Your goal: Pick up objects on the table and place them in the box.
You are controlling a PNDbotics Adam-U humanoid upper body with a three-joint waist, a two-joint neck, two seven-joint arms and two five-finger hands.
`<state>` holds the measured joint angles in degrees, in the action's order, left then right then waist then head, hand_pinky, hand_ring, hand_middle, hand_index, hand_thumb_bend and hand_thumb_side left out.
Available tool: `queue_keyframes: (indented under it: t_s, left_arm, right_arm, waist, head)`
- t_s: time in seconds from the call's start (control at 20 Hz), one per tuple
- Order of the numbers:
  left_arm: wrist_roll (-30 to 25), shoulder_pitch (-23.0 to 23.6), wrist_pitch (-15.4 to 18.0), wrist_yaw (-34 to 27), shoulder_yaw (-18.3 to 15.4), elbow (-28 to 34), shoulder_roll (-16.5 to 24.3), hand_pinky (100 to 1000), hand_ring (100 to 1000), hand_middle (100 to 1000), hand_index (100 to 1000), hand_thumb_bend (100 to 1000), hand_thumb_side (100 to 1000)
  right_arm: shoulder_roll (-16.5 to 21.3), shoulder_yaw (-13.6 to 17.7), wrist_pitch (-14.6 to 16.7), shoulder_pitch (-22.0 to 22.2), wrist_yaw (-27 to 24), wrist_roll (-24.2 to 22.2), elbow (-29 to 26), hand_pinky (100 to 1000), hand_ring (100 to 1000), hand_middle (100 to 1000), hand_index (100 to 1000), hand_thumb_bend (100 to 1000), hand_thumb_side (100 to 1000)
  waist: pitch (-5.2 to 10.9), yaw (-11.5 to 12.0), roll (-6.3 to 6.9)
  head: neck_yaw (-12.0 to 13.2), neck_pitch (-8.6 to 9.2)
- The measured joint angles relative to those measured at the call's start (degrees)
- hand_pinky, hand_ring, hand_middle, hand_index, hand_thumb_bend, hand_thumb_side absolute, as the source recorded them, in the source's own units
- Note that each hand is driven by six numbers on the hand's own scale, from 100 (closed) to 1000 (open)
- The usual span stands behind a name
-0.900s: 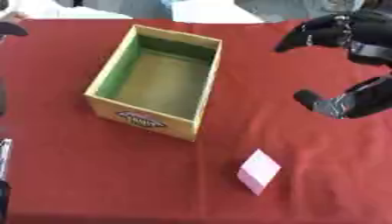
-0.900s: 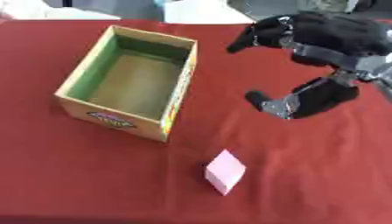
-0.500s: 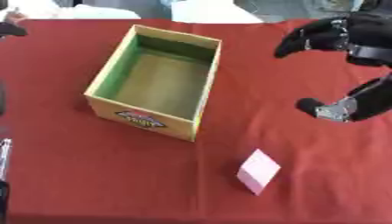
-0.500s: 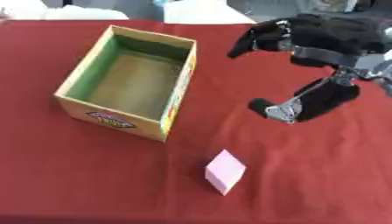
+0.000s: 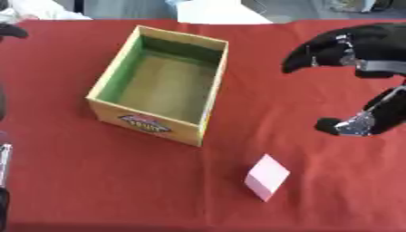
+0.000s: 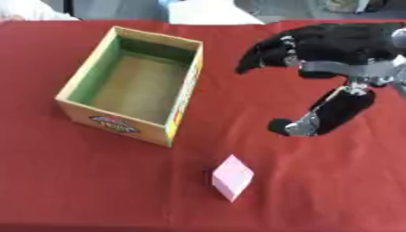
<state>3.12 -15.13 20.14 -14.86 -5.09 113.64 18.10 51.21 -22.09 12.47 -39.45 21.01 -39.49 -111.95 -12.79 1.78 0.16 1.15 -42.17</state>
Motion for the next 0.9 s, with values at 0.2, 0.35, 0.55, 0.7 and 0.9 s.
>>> queue_keyframes:
  t_s: [0.2, 0.35, 0.55, 0.7, 0.9]
  left_arm:
    - [-0.07, 0.0, -0.02, 0.0, 0.0, 0.0, 0.0, 551, 727, 600, 734, 100, 732]
    - [-0.2, 0.0, -0.09, 0.0, 0.0, 0.0, 0.0, 551, 727, 599, 734, 100, 728]
    - [-0.43, 0.05, -0.12, 0.0, 0.0, 0.0, 0.0, 551, 728, 599, 734, 100, 727]
    - [-0.59, 0.07, -0.1, 0.0, 0.01, 0.0, 0.01, 550, 728, 599, 734, 100, 725]
    - [-0.83, 0.09, -0.2, 0.0, 0.01, 0.0, 0.01, 550, 728, 599, 734, 100, 722]
  right_arm:
    - [0.07, -0.81, -0.65, -0.42, -2.18, -0.98, 0.0, 942, 897, 867, 955, 310, 263]
    - [0.09, -1.35, -1.34, -0.45, -3.16, -1.04, -0.01, 950, 890, 860, 956, 281, 257]
    - [0.23, -2.63, -2.54, -0.58, -4.48, -0.9, -0.01, 952, 883, 854, 958, 259, 246]
    - [0.58, -3.81, -3.35, -0.72, -5.35, -1.18, 0.02, 956, 886, 858, 963, 258, 253]
    - [0.59, -5.47, -4.07, -0.68, -6.24, -2.08, 0.48, 961, 890, 859, 970, 267, 291]
  waist:
    - [0.03, -0.01, -0.06]
    - [0.1, -0.04, -0.08]
    - [0.22, -0.06, -0.2]
    - [0.48, -0.07, -0.24]
    - [0.5, -0.08, -0.28]
  head:
    - [0.01, 0.0]
    - [0.03, -0.01]
    - [0.17, -0.03]
    - [0.25, -0.06]
    - [0.3, -0.13]
